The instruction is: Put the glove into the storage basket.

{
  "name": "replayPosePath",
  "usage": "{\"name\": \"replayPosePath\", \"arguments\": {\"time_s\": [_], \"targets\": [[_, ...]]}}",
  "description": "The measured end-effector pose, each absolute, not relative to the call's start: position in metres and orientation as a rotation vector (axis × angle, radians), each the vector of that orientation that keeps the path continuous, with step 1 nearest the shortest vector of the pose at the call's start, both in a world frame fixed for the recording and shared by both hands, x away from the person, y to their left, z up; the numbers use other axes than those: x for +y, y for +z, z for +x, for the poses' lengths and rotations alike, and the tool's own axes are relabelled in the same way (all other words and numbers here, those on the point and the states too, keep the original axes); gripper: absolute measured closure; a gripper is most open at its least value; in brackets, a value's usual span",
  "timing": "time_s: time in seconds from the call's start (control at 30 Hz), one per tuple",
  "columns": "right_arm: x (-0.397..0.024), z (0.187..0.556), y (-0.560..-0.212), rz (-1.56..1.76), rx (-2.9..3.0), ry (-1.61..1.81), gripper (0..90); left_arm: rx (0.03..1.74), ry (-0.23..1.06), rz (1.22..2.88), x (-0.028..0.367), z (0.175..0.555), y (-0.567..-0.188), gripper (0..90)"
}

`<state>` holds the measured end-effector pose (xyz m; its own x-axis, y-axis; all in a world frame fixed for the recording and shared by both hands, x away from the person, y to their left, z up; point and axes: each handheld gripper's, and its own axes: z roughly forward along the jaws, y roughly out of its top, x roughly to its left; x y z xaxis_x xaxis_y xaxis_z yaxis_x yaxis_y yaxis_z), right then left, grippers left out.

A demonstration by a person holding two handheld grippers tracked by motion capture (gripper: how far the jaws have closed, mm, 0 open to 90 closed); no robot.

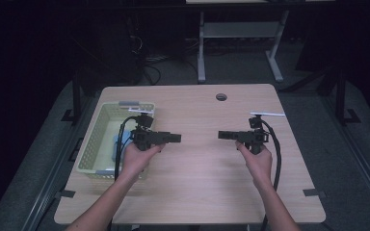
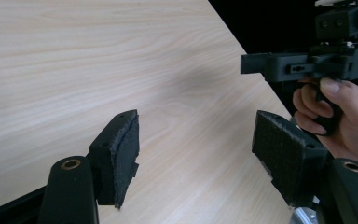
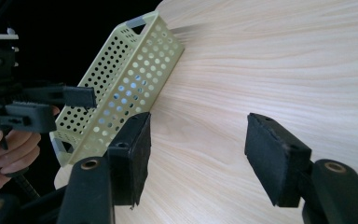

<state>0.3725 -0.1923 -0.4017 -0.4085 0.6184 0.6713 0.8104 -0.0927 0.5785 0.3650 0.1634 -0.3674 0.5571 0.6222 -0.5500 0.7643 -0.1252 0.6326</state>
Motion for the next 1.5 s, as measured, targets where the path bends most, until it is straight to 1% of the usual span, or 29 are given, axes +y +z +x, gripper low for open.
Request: {"name": "replayPosePath", "arguments": {"time_s": [0.2, 0.43, 0.8, 1.2, 1.37, 1.5], "targets": [[-0.204, 0.369, -0.406, -1.61, -1.964, -1.506, 39.5, 1.121, -0.188, 1.868, 0.154, 0.362, -0.373, 29.3], [-0.215, 0.365, -0.412, -1.633, -1.936, -1.51, 38.9, 1.096, -0.204, 1.884, 0.142, 0.356, -0.379, 29.1], [-0.23, 0.36, -0.414, -1.671, -1.932, -1.52, 38.8, 1.045, -0.193, 1.926, 0.128, 0.344, -0.385, 28.4], [-0.249, 0.35, -0.43, -1.708, -1.917, -1.485, 37.9, 1.007, -0.195, 1.948, 0.117, 0.333, -0.394, 27.1], [-0.258, 0.345, -0.438, -1.729, -1.902, -1.473, 37.5, 0.993, -0.229, 1.939, 0.113, 0.327, -0.399, 27.1], [-0.265, 0.34, -0.443, -1.74, -1.892, -1.461, 37.5, 0.984, -0.229, 1.937, 0.11, 0.322, -0.402, 26.9]]}}
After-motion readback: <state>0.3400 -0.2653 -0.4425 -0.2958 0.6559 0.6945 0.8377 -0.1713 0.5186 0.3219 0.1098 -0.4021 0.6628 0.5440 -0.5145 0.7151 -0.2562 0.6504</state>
